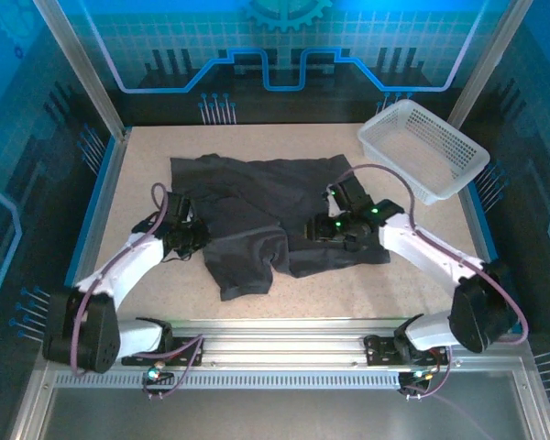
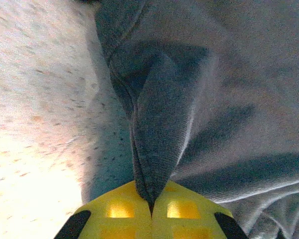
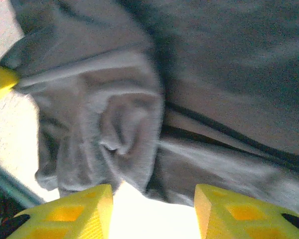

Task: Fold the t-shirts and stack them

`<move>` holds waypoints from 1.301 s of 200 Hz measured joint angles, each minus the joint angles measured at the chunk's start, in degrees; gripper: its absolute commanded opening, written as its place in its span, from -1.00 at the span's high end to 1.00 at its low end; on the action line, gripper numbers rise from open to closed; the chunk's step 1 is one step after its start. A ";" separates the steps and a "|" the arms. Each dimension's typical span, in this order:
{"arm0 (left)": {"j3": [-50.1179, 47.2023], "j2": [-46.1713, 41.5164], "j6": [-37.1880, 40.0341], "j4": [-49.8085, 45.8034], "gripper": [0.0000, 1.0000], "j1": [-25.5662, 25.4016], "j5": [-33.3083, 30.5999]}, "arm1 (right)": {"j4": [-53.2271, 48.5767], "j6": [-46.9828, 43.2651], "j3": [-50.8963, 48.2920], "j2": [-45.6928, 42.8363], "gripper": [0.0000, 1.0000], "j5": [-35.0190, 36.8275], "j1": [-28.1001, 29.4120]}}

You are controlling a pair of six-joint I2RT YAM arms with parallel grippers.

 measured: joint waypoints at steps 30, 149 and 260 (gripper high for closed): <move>6.32 -8.70 -6.58 -10.58 1.00 0.66 -10.36 | -4.44 8.96 -7.65 -8.76 0.01 5.05 -7.28; 9.75 -10.69 -10.88 -23.39 1.00 8.07 -19.71 | -2.38 7.45 -15.93 0.20 -0.06 -1.57 -22.36; 9.73 -10.71 -10.67 -24.02 1.00 8.11 -19.89 | 1.57 4.50 -18.10 3.76 0.85 -6.19 -24.61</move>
